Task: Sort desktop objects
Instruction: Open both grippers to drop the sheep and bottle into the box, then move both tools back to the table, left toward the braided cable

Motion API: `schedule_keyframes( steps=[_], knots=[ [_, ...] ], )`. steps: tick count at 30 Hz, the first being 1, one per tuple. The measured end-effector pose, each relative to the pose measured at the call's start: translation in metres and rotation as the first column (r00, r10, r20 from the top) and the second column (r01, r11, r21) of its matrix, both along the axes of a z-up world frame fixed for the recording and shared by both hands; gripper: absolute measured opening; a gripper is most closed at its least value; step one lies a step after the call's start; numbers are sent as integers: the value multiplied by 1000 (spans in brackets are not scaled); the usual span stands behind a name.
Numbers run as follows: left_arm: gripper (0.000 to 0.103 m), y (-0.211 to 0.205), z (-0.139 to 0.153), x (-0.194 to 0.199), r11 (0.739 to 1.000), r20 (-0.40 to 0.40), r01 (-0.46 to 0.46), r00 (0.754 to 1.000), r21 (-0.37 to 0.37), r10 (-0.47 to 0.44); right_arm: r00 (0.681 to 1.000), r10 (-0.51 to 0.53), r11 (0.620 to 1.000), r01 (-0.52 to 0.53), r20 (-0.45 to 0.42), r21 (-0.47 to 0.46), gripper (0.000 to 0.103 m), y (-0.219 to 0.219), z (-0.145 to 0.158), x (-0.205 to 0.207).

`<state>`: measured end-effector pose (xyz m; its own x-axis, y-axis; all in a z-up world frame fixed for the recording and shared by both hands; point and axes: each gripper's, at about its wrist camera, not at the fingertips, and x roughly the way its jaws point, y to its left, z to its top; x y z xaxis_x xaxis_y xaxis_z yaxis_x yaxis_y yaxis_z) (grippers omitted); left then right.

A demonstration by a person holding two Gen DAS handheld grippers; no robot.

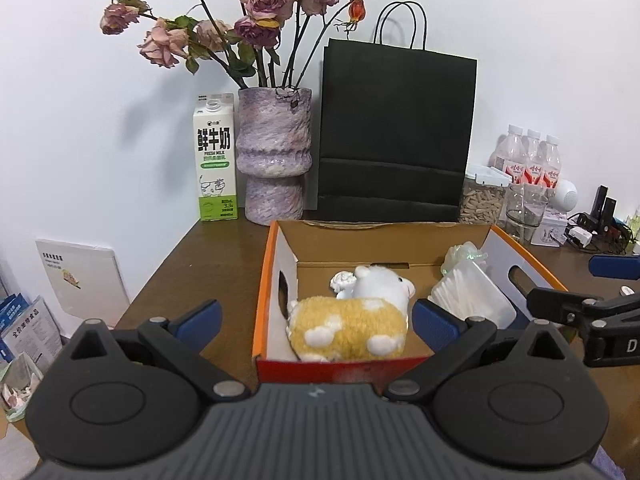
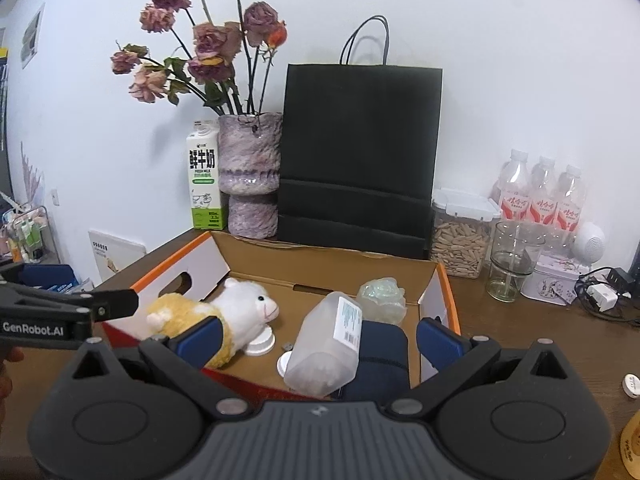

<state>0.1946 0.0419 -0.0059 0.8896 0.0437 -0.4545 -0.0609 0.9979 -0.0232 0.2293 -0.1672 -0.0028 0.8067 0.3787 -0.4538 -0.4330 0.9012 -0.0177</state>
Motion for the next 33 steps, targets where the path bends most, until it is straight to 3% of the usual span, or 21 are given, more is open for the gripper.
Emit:
schedule_keyframes(
  steps=[20, 33],
  knots=[
    [103, 3, -9, -62, 999, -28, -28, 999, 20, 28, 1000, -1, 1000, 1, 0, -18, 103, -31, -2, -64],
    [103, 9, -50, -77, 1000, -139, -14, 990, 16, 17, 994, -7, 997, -2, -108, -81, 103, -38, -50, -83]
  ],
)
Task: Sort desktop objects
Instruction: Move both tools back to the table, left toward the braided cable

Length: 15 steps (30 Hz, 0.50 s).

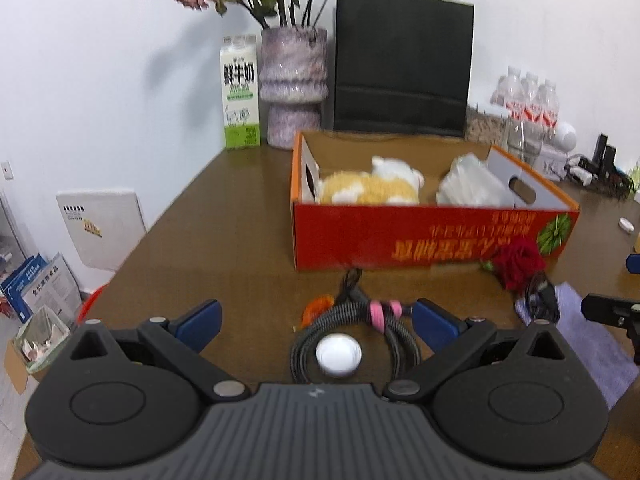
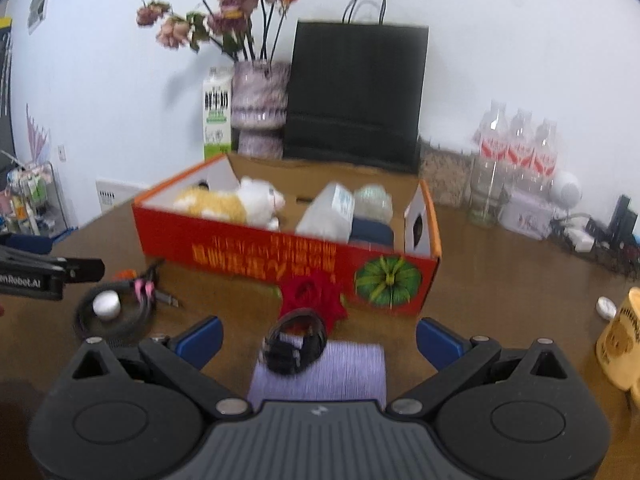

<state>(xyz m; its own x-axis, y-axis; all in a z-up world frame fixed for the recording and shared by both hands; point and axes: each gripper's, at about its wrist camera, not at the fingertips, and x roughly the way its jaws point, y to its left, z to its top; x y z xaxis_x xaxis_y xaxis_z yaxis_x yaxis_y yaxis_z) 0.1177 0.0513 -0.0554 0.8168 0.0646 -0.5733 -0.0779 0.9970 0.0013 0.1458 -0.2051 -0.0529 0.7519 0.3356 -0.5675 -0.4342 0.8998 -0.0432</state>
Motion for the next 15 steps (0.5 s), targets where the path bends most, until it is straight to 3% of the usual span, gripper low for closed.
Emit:
schedule_keyframes(
  steps=[6, 15],
  knots=[
    [103, -9, -21, 3, 999, -62, 37, 997, 14, -36, 998, -8, 1000, 8, -65, -8, 103, -1, -23, 1],
    [103, -20, -34, 17, 997, -110, 73, 992, 40, -68, 995, -5, 1000, 2, -98, -24, 103, 4, -32, 18]
  ],
)
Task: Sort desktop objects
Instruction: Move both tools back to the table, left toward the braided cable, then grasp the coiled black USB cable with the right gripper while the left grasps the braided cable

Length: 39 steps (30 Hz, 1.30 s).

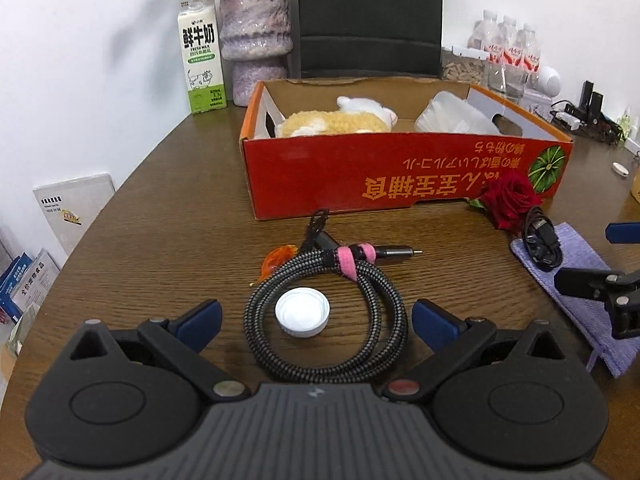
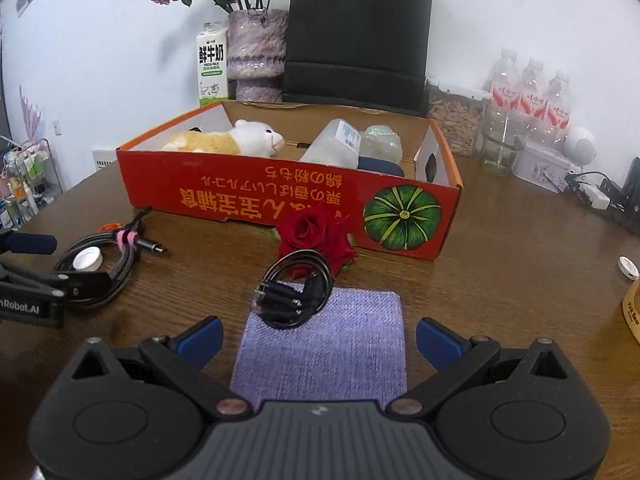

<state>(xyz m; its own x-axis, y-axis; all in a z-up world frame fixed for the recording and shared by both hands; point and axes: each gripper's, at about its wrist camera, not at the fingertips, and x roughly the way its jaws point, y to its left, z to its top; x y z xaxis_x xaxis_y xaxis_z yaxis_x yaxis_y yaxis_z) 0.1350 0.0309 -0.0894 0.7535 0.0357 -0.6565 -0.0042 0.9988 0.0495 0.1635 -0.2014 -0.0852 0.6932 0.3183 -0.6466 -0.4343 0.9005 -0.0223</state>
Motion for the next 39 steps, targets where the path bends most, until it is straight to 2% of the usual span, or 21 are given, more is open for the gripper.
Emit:
schedule_keyframes(
  steps=[8, 12, 16, 24, 26, 29, 39],
  knots=[
    [103, 2, -7, 16, 1000, -17, -7, 1000, -22, 7, 1000, -1, 1000, 1, -14, 2, 101, 10, -7, 25],
    [103, 4, -9, 20, 999, 0, -17, 1000, -39, 17, 1000, -9, 1000, 9, -9, 15, 91, 14, -12, 33],
    [103, 3, -11, 19, 999, 21, -18, 1000, -38, 19, 1000, -4, 999, 3, 11, 38, 75, 14, -15, 32],
    [103, 3, -11, 19, 999, 21, -18, 1000, -39, 19, 1000, 0, 999, -1, 26, 43, 73, 15, -16, 28],
    [103, 3, -11, 19, 999, 21, -18, 1000, -39, 18, 1000, 4, 999, -5, 29, 46, 68, 15, -16, 27],
    [103, 3, -11, 19, 999, 21, -17, 1000, -39, 18, 999, 24, 998, -26, 37, 54, 50, 16, -15, 22],
    [103, 3, -10, 18, 999, 21, -16, 1000, -37, 17, 998, 43, 997, -47, 55, 68, 48, 19, -12, 12]
  ],
)
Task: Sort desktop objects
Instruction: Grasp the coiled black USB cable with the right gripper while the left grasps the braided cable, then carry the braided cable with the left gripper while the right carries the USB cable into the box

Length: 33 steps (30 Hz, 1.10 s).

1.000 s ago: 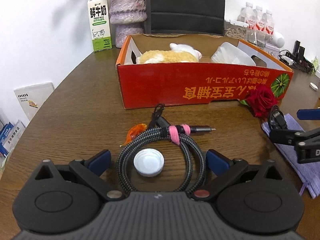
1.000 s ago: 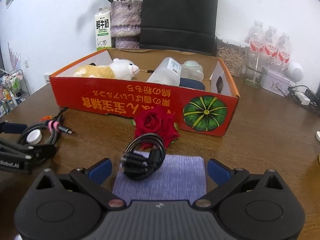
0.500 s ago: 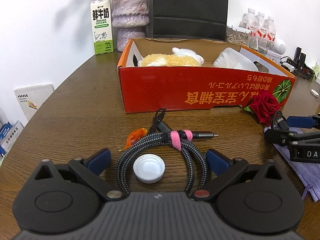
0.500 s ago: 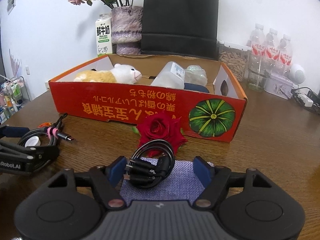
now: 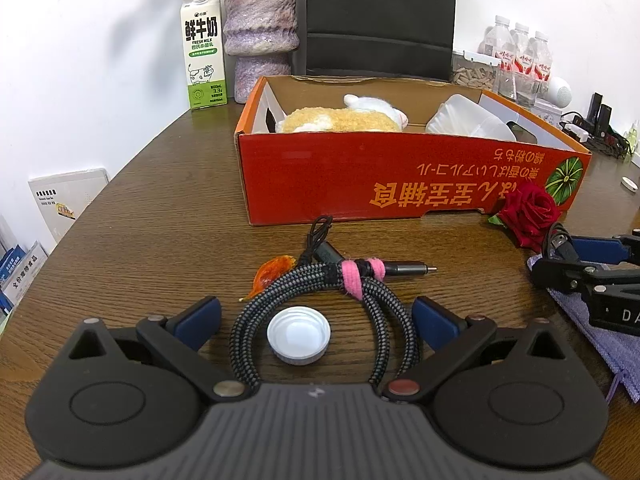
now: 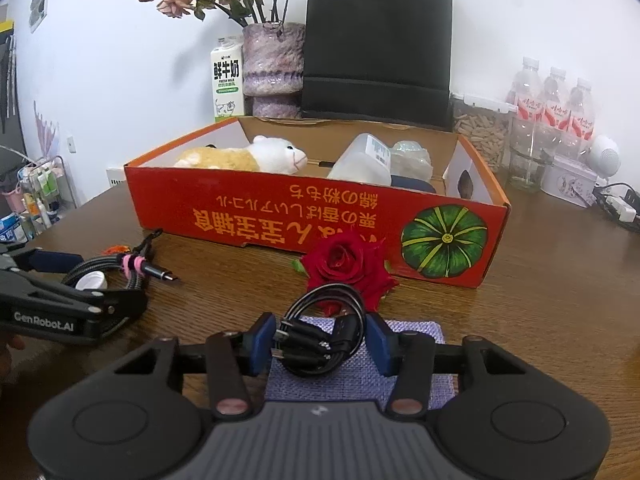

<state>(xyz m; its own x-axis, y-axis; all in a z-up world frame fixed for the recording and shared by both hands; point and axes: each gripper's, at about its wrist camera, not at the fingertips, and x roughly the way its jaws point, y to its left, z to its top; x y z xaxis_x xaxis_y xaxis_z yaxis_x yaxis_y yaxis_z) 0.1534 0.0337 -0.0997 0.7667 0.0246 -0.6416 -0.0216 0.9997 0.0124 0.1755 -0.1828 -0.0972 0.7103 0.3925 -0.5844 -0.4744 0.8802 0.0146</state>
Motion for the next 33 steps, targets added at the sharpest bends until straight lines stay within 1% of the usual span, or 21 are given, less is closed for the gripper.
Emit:
schedule_keyframes(
  steps=[2, 5, 6, 16, 23, 29, 33],
  knots=[
    [103, 0, 0, -1, 1000, 1, 1, 1000, 1, -1, 1000, 0, 1000, 0, 5, 1, 48, 0, 0, -1],
    [91, -1, 1, -4, 1000, 16, 17, 1000, 2, -17, 1000, -1, 1000, 1, 13, 2, 48, 0, 1, -2],
    [90, -3, 1, -5, 1000, 21, 19, 1000, 11, -19, 1000, -1, 1000, 1, 14, 2, 48, -1, 1, -3],
    [88, -2, 2, -12, 1000, 36, 18, 999, -16, -17, 999, 7, 1000, -7, 35, 4, 48, -1, 3, -9],
    [88, -8, 12, -25, 1000, 113, 6, 994, -11, -5, 999, 13, 1000, -14, 48, 8, 48, -1, 5, -11],
    [88, -6, 22, -32, 999, 155, -19, 988, -49, 27, 997, 14, 999, -16, 72, 33, 47, -3, 9, -15],
    [88, -12, 35, -36, 999, 200, -11, 980, -46, 20, 995, 17, 998, -23, 100, 55, 47, -2, 17, -19]
  ],
)
